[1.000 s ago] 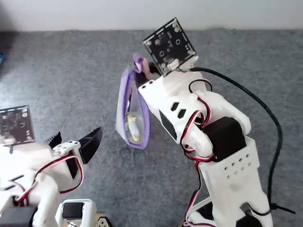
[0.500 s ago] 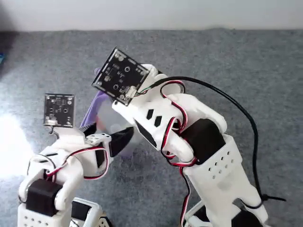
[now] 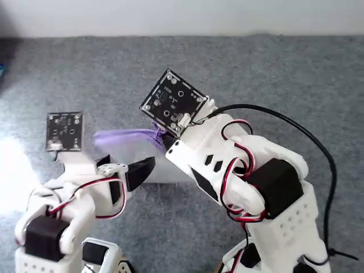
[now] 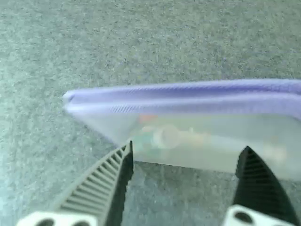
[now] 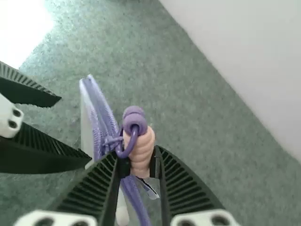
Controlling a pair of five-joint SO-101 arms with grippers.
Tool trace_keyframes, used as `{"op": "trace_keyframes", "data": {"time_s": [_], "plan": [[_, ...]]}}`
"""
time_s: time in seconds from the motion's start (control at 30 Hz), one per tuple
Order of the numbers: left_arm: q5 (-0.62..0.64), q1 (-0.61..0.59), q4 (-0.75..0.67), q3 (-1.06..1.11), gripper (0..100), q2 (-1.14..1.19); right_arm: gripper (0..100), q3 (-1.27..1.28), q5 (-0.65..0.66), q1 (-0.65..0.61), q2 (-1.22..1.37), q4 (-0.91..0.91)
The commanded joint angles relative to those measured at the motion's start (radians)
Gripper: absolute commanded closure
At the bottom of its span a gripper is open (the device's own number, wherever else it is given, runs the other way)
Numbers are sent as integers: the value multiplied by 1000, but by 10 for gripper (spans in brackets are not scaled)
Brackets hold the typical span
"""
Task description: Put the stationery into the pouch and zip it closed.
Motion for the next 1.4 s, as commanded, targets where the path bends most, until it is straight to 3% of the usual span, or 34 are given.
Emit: {"op": "trace_keyframes", "data": {"time_s": [0.0, 0.23, 0.47, 0.77, 0.93, 1.2, 1.37], "plan": [[12, -8, 77, -107, 663, -37, 991, -23, -37, 1, 2, 53], [-103, -12, 135, -177, 663, -110, 991, -23, 6, 1, 8, 79], [-123, -6, 137, -177, 663, -118, 991, -23, 34, 13, 8, -5], [-146, -12, 137, -176, 663, -124, 991, -29, 37, 240, 56, -302], [-146, -14, 137, -180, 663, -124, 991, -29, 181, 320, 134, -535], [-86, -14, 137, -182, 663, -124, 991, -29, 379, 320, 321, -898], [-58, -14, 137, -183, 663, -124, 991, -29, 450, 234, 363, -911]]}}
